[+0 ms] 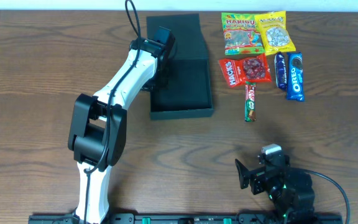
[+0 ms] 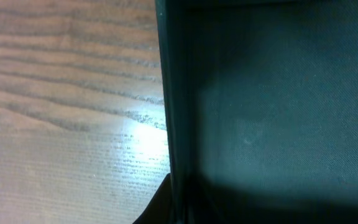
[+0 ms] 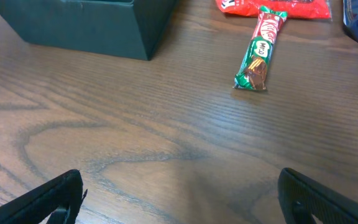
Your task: Pack container
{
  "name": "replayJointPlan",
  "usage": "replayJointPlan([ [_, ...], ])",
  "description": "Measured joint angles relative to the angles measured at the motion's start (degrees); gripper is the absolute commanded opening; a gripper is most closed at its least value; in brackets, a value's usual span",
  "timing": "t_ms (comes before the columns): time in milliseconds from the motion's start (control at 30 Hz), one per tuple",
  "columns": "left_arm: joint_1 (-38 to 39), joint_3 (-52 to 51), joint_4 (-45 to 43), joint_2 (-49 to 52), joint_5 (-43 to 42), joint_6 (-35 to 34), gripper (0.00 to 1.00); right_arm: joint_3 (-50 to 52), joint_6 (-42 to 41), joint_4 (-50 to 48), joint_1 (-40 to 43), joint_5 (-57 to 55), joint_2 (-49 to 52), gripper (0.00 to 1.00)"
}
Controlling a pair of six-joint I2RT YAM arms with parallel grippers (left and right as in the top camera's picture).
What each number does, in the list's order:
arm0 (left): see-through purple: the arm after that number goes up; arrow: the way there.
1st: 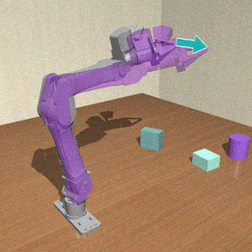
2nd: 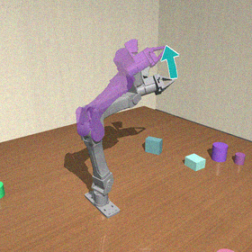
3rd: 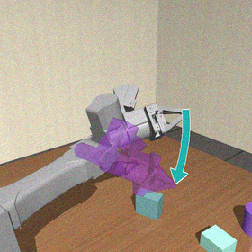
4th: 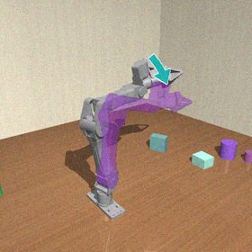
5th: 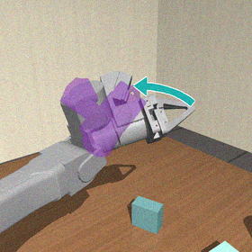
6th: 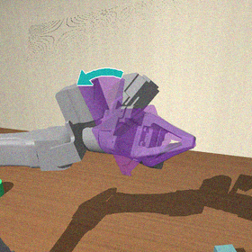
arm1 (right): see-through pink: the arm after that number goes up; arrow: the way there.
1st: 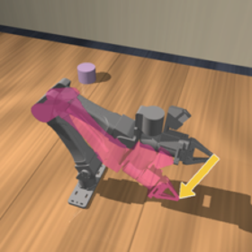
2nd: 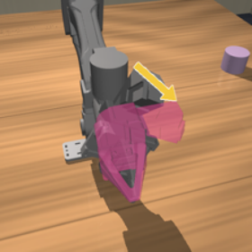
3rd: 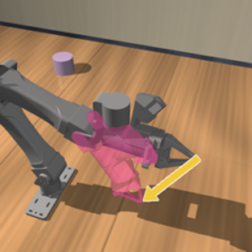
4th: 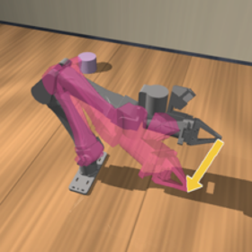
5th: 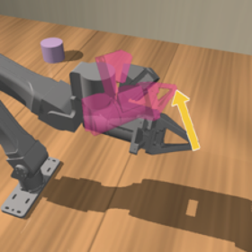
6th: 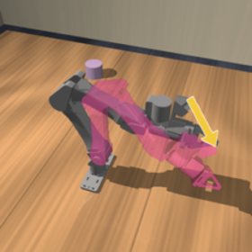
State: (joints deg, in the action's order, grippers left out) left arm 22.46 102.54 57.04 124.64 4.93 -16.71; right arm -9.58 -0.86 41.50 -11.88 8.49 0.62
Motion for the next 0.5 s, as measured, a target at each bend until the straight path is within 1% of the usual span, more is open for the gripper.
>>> replayJointPlan([
  [167, 0.0, 0.0, -0.6, 0.0, 0.0, 1.8, 0.06, 0.0, 0.0, 0.0, 0.0, 0.0, 0.0, 0.99],
  [200, 0.0, 0.0, -0.6, 0.0, 0.0, 2.0, 0.26, 0.0, 0.0, 0.0, 0.0, 0.0, 0.0, 0.99],
  [233, 0.0, 0.0, -0.5, 0.0, 0.1, 2.6, 0.50, 0.0, 0.0, 0.0, 0.0, 0.0, 0.0, 0.99],
  [267, 0.0, 0.0, -0.5, 0.0, 0.2, 2.9, 0.71, 0.0, 0.0, 0.0, 0.0, 0.0, 0.0, 0.99],
  [300, 0.1, 0.0, -0.5, 0.0, 0.2, 2.8, 0.98, 0.0, 0.0, 0.0, 0.0, 0.0, 0.0, 0.99],
  [333, 0.1, 0.0, -0.5, 0.0, 0.2, 2.8, 0.95, 0.0, 0.0, 0.0, 0.0, 0.0, 0.0, 0.99],
  [500, 0.2, 0.0, -0.2, 0.0, -0.7, 2.4, 0.95, 0.0, 0.0, 0.0, 0.0, 0.0, 0.0, 0.99],
])
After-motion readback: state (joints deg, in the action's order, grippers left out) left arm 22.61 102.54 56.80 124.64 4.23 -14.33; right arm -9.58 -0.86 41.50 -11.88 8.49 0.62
